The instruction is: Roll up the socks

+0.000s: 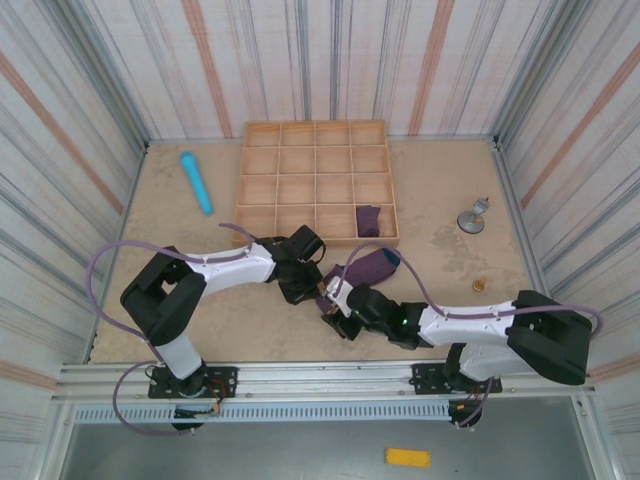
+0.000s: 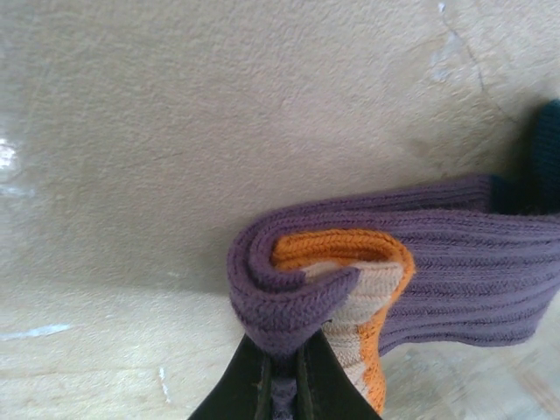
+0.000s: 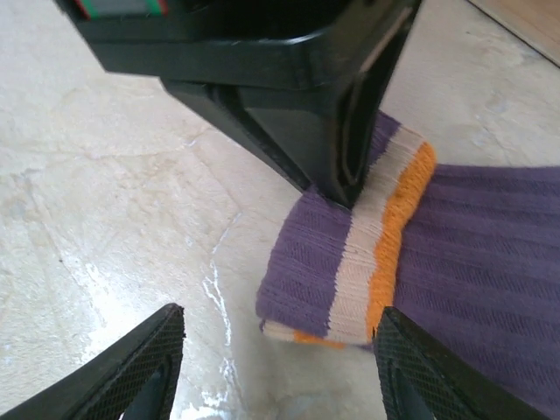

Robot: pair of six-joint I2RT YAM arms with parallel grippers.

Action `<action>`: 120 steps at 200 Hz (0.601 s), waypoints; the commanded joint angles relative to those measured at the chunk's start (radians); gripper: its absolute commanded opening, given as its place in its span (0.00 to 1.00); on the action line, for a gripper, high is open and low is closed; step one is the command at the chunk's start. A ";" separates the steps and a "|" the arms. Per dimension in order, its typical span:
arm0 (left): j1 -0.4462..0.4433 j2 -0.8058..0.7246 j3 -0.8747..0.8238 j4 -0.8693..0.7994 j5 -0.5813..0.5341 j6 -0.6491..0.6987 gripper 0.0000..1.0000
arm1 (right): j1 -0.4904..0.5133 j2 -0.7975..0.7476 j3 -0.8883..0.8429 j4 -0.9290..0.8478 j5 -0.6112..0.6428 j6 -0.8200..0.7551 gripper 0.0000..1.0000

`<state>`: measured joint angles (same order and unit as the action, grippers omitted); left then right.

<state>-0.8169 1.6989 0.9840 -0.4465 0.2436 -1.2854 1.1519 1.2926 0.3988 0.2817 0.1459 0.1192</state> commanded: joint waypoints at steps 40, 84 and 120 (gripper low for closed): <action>0.021 -0.020 0.000 -0.083 0.029 0.025 0.00 | 0.029 0.203 0.053 0.173 0.121 -0.129 0.58; 0.036 -0.038 -0.044 -0.006 0.085 0.023 0.00 | 0.038 0.264 0.071 0.186 0.171 -0.118 0.48; 0.041 -0.025 -0.032 -0.031 0.107 0.063 0.00 | 0.033 0.275 0.068 0.178 0.174 -0.075 0.22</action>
<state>-0.7765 1.6875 0.9653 -0.4442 0.3099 -1.2617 1.1847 1.5452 0.4500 0.4564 0.3058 0.0177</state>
